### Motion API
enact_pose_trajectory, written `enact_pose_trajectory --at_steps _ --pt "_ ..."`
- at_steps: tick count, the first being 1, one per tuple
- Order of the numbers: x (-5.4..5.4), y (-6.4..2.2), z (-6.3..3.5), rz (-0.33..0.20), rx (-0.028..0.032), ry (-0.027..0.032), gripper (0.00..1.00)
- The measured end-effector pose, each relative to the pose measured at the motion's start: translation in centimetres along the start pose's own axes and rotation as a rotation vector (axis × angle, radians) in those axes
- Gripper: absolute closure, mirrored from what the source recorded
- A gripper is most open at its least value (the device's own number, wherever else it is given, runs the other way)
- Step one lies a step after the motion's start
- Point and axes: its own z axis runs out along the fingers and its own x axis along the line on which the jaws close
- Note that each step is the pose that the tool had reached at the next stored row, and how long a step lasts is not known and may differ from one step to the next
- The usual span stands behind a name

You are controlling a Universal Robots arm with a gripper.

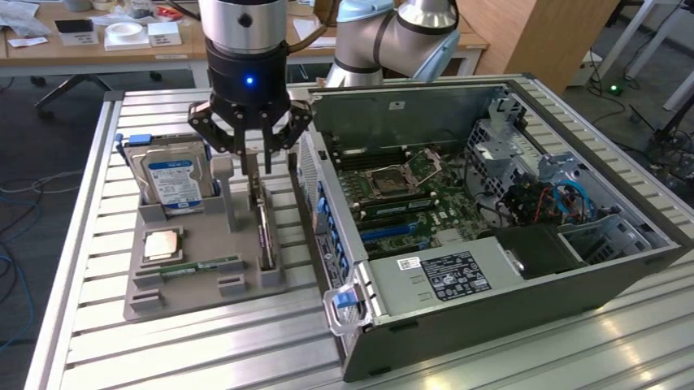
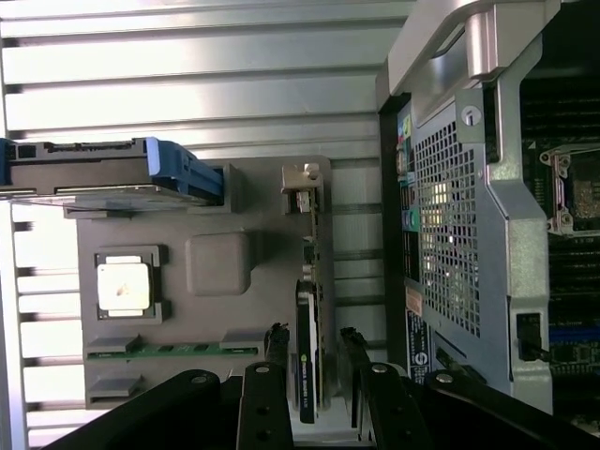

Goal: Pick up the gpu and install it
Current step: 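Pick up the gpu and move the gpu toward the slot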

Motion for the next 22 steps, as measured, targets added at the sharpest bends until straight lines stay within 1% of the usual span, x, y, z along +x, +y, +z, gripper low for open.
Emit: enact_pose_trajectory --at_steps 7,15,22 --pt "0.0 -0.01 0.19 0.0 -0.0001 0.0 0.64" --pt "-0.01 -0.05 0.75 0.0 0.0001 0.0001 0.64" --pt "-0.01 -0.05 0.77 0.0 0.0001 0.0001 0.64"
